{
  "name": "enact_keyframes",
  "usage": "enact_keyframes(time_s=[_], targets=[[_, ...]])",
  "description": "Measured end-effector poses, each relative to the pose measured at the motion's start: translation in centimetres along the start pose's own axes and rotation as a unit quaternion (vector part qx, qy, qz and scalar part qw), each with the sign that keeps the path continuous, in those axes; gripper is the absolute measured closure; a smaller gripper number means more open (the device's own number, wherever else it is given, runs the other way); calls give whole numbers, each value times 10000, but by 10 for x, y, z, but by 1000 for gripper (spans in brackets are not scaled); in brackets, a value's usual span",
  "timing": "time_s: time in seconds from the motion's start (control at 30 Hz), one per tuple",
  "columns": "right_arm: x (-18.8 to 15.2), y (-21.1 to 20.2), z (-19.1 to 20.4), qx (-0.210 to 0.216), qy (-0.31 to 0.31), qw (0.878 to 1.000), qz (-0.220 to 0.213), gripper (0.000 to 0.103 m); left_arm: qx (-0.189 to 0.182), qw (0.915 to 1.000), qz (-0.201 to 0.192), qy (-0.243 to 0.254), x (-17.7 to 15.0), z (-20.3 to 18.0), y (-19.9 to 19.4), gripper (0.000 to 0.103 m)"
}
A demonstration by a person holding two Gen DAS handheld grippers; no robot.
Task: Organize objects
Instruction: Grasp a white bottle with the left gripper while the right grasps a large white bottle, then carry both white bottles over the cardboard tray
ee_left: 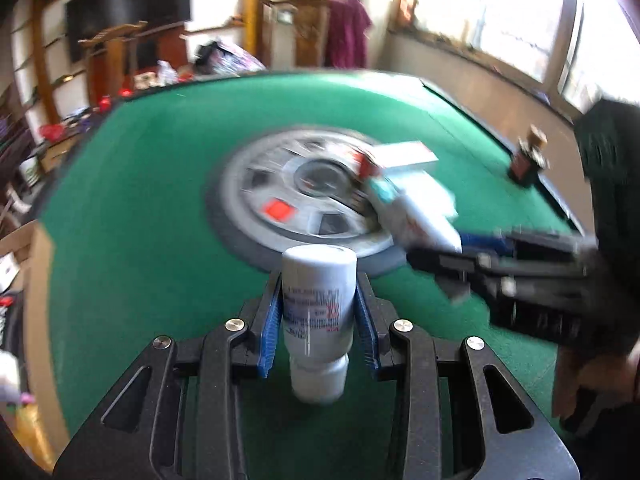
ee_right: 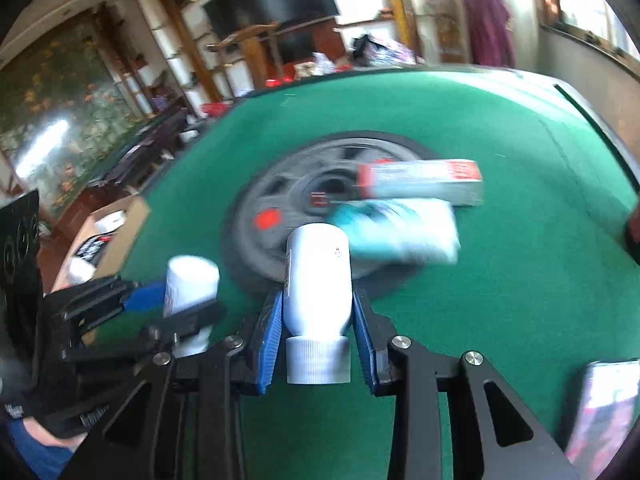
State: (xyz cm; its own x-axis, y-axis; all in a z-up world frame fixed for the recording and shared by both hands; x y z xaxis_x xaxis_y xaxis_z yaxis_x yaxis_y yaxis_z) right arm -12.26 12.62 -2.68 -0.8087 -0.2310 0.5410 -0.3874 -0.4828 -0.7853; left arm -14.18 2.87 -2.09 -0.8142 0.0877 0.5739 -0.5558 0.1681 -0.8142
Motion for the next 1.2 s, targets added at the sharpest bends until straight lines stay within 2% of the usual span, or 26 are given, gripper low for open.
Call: enact_keyframes(time_s=[0.17, 0.23, 0.4, 0.6, 0.73, 0.97, 1.2], targets=[[-4, 2, 35, 132, -99, 9998, -132, 69, 346, 9984, -261, -364, -8, 38, -15, 69], [-5, 0, 45, 97, -161, 9996, -222, 69, 332, 9980, -298, -457, -10, 46, -15, 69], [-4, 1, 57, 99, -235, 9992, -294, 69, 208, 9980, -356, -483, -10, 48, -16, 69], [-5, -2, 45, 72, -142, 9994, -311, 69, 113, 9979, -445, -464, -9, 45, -21, 69], [-3, 2, 46, -104, -165, 9992, -356, 69, 78, 9975, -514, -473, -8, 44, -28, 69], [5, -2, 56, -334, -98, 9977, -587, 69, 106, 9966, -641, -514, -11, 46, -43, 69], [15, 3, 80, -191, 100, 9973, -700, 69, 257, 9944, -790, -645, -16, 61, -64, 69]])
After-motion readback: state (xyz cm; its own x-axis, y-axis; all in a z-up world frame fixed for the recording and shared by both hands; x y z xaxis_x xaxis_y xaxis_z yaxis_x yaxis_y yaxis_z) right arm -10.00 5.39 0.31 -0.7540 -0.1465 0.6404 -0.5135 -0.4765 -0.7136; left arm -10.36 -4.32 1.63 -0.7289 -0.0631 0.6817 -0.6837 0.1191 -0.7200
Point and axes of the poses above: each gripper's, at about its wrist camera, not at the fingertips, and y roughly the way its jaws point, z to its left, x to its top, the point moved 9 cm from there along y, roughly the way its jaws point, and after that the axes turned 8 degrees about z, right-handed, at the moved point
